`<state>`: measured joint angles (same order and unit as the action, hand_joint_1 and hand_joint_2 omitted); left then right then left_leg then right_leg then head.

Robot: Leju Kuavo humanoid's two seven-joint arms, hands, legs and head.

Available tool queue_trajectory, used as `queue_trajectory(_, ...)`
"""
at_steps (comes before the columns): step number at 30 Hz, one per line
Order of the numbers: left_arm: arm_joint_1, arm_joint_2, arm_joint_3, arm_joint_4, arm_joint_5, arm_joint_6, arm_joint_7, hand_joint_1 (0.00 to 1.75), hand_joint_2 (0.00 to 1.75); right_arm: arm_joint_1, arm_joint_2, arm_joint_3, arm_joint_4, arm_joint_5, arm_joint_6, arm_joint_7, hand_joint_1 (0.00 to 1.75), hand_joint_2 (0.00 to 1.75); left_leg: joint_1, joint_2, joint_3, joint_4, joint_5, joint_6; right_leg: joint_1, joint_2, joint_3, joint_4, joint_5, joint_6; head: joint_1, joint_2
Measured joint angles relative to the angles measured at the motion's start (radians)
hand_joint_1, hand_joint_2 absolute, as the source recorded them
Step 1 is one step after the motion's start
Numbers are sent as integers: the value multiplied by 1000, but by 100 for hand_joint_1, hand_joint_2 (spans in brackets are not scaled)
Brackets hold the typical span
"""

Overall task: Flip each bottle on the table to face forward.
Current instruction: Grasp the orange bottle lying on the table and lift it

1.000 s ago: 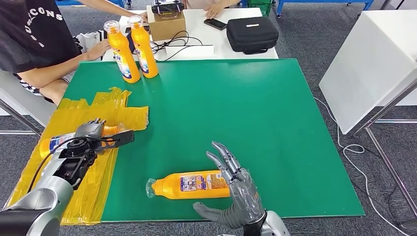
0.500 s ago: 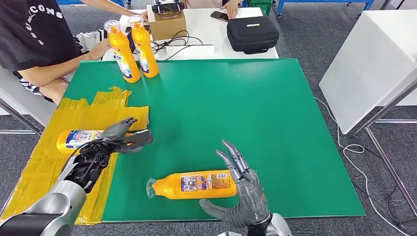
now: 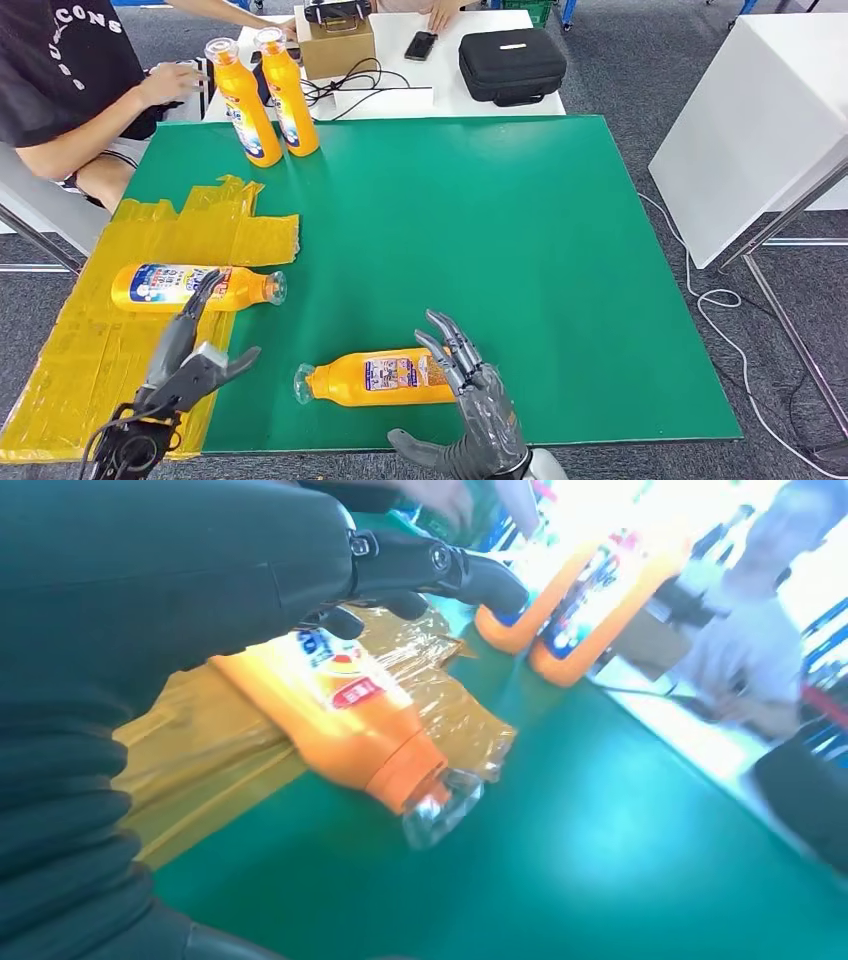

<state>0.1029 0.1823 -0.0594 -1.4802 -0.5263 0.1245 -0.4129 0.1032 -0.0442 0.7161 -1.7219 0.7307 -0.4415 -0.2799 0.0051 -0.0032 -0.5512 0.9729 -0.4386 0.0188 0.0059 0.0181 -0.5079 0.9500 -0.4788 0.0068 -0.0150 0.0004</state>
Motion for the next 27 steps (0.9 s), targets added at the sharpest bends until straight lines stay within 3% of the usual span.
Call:
queue_trajectory(3,96,-31,5,-85,36,11,-34,0,175,-32,1,23,55,73,3,29,0,175,0,0,0,0,0,0,0,0,0,0,0,0,0,0)
queue_trajectory(5,145,-67,1,-131,73,-12,-61,0,175,-62,3,37,103,189,32,99,0,175,-1,-1,1,0,0,0,-1,-1,0,-1,0,0,0,0)
queue_trajectory(8,185,-120,-25,-173,122,-46,-85,0,175,-98,8,42,174,361,98,210,0,175,-1,-2,1,1,1,1,-1,-3,1,-1,1,1,0,0)
queue_trajectory(11,201,-150,-46,-188,134,-52,-88,0,175,-117,18,42,220,410,120,239,0,175,-1,-3,1,1,1,1,-1,-4,2,-1,1,1,0,0)
queue_trajectory(18,210,-178,-59,-199,142,-57,-88,0,175,-136,30,42,268,432,128,254,0,175,0,-2,1,1,1,1,0,-4,2,0,1,1,0,0)
queue_trajectory(24,157,-205,-80,-174,136,-140,-65,0,175,-124,56,7,277,626,248,423,0,175,0,-5,1,1,1,1,0,-6,2,-1,1,0,0,0)
queue_trajectory(27,103,-225,-109,-136,124,-172,-60,0,175,-100,64,-42,277,668,279,461,0,175,-1,-6,1,1,2,2,-1,-6,3,-1,1,1,0,0)
